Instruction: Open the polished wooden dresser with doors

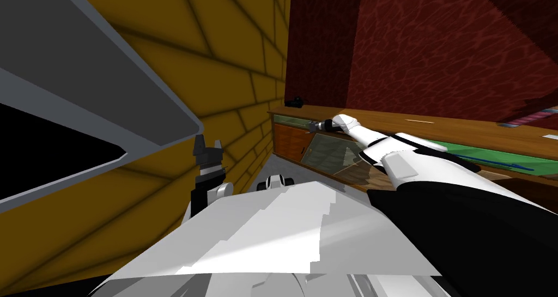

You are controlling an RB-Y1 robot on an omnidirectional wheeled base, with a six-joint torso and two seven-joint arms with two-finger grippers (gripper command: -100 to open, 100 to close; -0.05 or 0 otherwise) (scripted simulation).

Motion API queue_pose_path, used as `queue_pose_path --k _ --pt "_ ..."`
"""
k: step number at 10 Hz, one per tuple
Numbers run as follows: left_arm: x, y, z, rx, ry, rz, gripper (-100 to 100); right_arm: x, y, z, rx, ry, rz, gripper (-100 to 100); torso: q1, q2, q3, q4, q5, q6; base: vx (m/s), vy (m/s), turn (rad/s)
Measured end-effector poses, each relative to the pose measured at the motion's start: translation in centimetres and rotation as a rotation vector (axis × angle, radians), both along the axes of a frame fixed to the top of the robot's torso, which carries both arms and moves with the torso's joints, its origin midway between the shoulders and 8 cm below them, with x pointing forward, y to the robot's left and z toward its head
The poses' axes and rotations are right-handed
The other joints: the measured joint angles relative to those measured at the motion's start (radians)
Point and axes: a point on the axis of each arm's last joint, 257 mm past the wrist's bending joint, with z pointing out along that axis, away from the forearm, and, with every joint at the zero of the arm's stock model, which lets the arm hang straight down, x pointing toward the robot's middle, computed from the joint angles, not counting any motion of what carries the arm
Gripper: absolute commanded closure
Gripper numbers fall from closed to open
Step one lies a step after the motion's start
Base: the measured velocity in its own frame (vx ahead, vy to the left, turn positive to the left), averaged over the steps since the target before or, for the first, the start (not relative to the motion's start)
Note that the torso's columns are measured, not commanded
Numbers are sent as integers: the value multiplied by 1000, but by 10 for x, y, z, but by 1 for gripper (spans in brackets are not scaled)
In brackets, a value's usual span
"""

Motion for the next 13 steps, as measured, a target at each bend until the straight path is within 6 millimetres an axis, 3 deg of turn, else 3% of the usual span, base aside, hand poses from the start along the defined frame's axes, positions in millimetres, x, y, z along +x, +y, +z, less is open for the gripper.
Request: queue_pose_path --k 13 --pt "-20 8 -19 7 20 34 0 -33 37 9 -30 -34 78 -100 4 -49 -39 -14 -3 19 53 12 -71"
